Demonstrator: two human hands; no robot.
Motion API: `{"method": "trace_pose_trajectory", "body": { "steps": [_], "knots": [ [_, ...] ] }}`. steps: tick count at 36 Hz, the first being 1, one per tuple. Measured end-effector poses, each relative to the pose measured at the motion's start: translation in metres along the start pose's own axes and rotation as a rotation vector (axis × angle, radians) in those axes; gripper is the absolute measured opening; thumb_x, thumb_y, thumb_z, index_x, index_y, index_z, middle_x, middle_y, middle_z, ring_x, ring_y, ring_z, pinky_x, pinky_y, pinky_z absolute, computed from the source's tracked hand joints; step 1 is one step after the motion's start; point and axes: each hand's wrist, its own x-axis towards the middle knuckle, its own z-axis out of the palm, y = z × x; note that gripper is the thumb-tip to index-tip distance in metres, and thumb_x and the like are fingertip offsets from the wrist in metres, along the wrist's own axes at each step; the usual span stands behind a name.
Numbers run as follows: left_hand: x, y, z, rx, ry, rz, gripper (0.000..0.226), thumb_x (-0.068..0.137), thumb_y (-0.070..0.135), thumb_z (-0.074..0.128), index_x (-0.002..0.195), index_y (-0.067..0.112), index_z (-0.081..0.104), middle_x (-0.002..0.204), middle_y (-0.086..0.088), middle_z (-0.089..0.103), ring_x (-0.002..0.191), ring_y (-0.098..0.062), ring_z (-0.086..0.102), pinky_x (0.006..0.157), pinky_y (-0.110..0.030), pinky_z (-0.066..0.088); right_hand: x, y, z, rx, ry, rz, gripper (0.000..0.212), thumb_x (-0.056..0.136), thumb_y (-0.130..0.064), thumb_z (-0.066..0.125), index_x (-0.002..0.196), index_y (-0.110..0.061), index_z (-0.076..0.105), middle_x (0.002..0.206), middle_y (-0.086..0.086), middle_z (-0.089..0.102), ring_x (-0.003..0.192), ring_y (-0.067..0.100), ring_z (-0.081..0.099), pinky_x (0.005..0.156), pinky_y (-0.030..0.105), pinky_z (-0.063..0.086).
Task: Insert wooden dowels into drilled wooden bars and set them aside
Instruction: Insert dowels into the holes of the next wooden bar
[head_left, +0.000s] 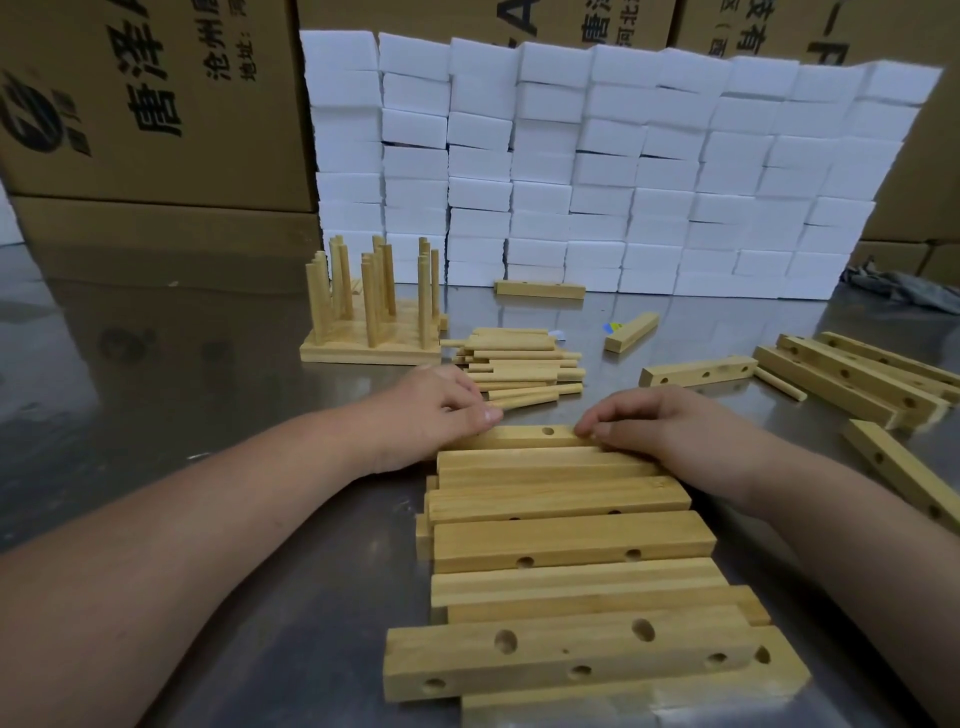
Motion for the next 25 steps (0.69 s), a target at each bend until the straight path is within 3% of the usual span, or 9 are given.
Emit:
{"method": "trace_pose_trajectory", "body": {
  "steps": [3,8,14,22,25],
  "knots": [
    [0.000,-0.001,-0.001,0.021,-0.027,0.017,0.029,0.085,0.043,0.054,0.105,0.027,0.068,0.114,0.011,0.048,0.111,-0.005,0.041,0.098,-0.026,0.030,0.000,0.001,0.000,-0.009,-0.011,-0.001,0.015,0.090,-0.032,0.056,0.088,-0.038,0.070,0.084,-0.023,0.067,0.080,-0.007,0.059,0.067,0.015,0.035],
    [-0.001,0.000,-0.002,-0.009,0.014,0.020,0.007,0.084,0.028,0.063,0.087,0.033,0.067,0.101,0.023,0.052,0.100,0.003,0.046,0.082,-0.008,0.029,0.001,0.003,0.000,-0.017,-0.015,0.015,0.015,0.089,-0.038,0.056,0.100,-0.044,0.064,0.097,-0.026,0.061,0.092,-0.005,0.054,0.072,0.013,0.034],
    [-0.005,-0.004,-0.009,-0.010,0.013,0.009,0.006,0.079,0.031,0.067,0.085,0.029,0.070,0.101,0.016,0.060,0.095,0.006,0.050,0.074,-0.001,0.030,0.000,0.004,0.001,0.008,0.029,-0.002,0.014,0.089,-0.035,0.057,0.098,-0.043,0.065,0.096,-0.022,0.064,0.091,-0.004,0.056,0.070,0.014,0.035],
    [-0.006,-0.003,-0.011,-0.052,0.039,-0.096,0.012,0.081,0.035,0.066,0.073,0.028,0.071,0.094,0.012,0.066,0.094,-0.001,0.056,0.086,-0.023,0.041,0.001,0.003,0.002,0.090,0.095,-0.007,0.012,0.090,-0.030,0.057,0.095,-0.034,0.067,0.092,-0.012,0.067,0.089,0.000,0.058,0.068,0.014,0.035],
    [-0.008,-0.001,-0.011,-0.083,0.094,-0.147,0.016,0.084,0.040,0.060,0.078,0.028,0.070,0.093,0.011,0.067,0.093,-0.006,0.059,0.078,-0.021,0.044,0.002,0.003,0.002,0.145,0.143,-0.001,0.012,0.090,-0.029,0.057,0.095,-0.032,0.067,0.092,-0.013,0.069,0.085,-0.004,0.058,0.065,0.012,0.035]
  ]
}}
